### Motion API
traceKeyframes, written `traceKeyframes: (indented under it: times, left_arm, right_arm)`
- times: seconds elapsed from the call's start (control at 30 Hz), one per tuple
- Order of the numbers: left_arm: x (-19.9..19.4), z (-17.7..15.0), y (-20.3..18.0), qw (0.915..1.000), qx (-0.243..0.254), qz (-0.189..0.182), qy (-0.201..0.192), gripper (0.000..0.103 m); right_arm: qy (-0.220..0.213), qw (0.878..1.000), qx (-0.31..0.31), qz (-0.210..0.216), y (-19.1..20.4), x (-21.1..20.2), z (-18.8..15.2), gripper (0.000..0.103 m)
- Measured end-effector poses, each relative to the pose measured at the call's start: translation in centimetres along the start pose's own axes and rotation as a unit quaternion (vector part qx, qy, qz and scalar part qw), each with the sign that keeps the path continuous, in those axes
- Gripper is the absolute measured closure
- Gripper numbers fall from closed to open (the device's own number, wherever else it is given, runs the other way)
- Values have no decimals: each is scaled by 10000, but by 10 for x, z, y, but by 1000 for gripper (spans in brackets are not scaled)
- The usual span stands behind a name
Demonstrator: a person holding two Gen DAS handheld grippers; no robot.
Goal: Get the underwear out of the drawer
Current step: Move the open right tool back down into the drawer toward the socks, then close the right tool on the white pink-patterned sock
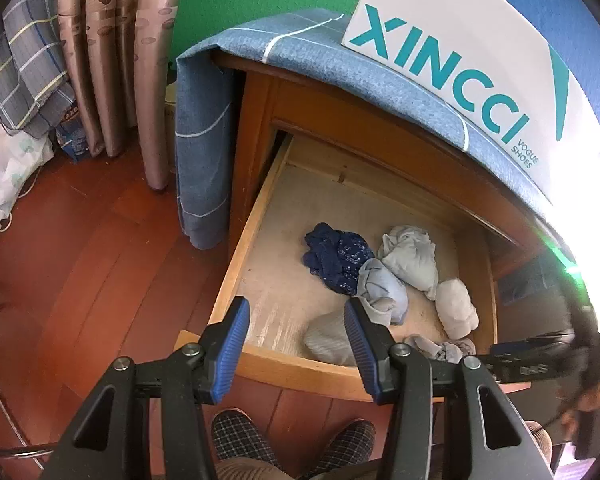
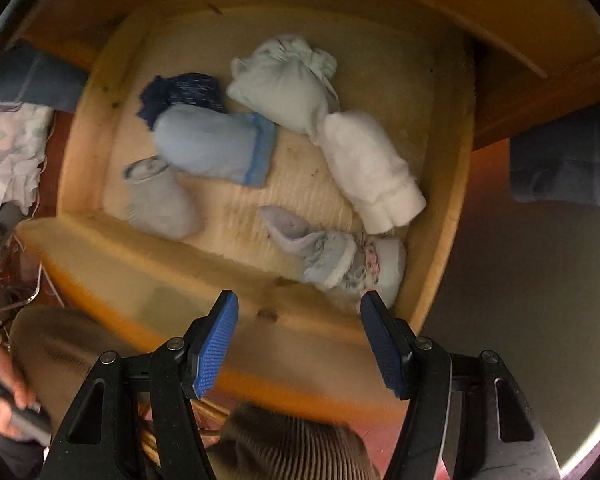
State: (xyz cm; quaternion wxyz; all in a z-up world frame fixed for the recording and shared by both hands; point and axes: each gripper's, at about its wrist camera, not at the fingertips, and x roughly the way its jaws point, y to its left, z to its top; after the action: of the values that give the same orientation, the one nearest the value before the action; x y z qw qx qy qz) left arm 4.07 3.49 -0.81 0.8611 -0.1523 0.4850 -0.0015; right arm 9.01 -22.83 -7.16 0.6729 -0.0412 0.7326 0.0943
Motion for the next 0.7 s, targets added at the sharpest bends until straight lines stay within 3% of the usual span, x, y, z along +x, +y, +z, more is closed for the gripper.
traceKeyframes:
  times: [0.27, 0.33, 0.7]
  left_arm:
    - [2, 1, 7, 9998, -139, -99, 37, 53]
    - [3, 1, 8, 9997, -179, -125, 54, 53]
    - [6, 3, 8, 9996, -212, -121, 113, 53]
  right_arm:
    - [566, 9978, 57, -340, -13, 47, 26, 38]
    - [653, 9970, 39, -407, -15, 54, 30, 28]
    - [1124, 9892, -496, -795, 1, 82, 46, 19]
